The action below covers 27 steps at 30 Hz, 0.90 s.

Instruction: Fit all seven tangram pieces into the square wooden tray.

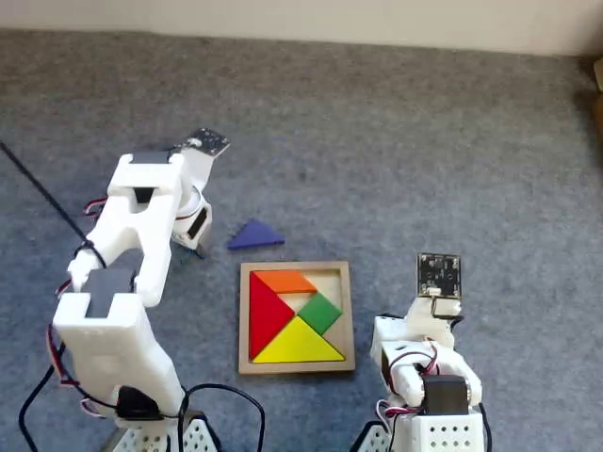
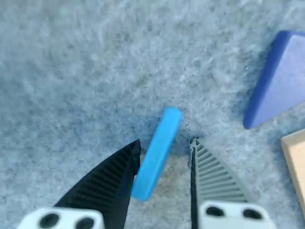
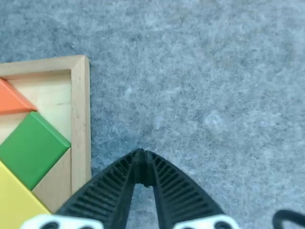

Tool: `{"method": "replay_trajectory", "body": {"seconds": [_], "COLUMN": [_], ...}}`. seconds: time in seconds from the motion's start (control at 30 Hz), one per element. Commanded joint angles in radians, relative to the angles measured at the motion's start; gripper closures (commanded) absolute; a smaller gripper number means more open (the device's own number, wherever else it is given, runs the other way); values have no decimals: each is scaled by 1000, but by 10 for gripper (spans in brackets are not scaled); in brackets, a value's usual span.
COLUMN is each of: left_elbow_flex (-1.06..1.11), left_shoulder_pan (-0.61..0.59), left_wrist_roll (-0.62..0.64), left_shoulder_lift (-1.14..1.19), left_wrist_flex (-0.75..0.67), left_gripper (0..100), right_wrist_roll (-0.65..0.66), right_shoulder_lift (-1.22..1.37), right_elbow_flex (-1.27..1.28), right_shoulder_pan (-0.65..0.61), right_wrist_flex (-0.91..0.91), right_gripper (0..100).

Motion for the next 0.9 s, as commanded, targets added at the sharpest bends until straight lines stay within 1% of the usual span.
{"method": "replay_trajectory", "body": {"seconds": [0.0,0.13,0.23,0.37,0.5,0.63,0.77,0.87], "left_elbow_flex": [-79,-134,-140,-142,-165,-166,-130,-82], "left_shoulder_pan": [2,5,7,8,18,77,191,291], "left_wrist_roll": [9,8,8,6,5,6,9,66], "left_shoulder_lift": [35,79,84,79,62,-18,-116,-173], "left_wrist_flex": [40,80,81,83,137,204,235,227], "left_gripper": [848,908,935,996,995,995,995,995], "right_wrist_roll": [15,15,15,15,15,15,15,15], "right_shoulder_lift": [-16,-16,-16,-16,-16,-16,-16,-16], "right_elbow_flex": [136,136,136,136,136,136,136,136], "right_shoulder_pan": [19,19,19,19,19,19,19,19], "right_wrist_flex": [-27,-27,-27,-27,-27,-27,-27,-27], "right_gripper": [994,994,994,994,994,994,994,994]}}
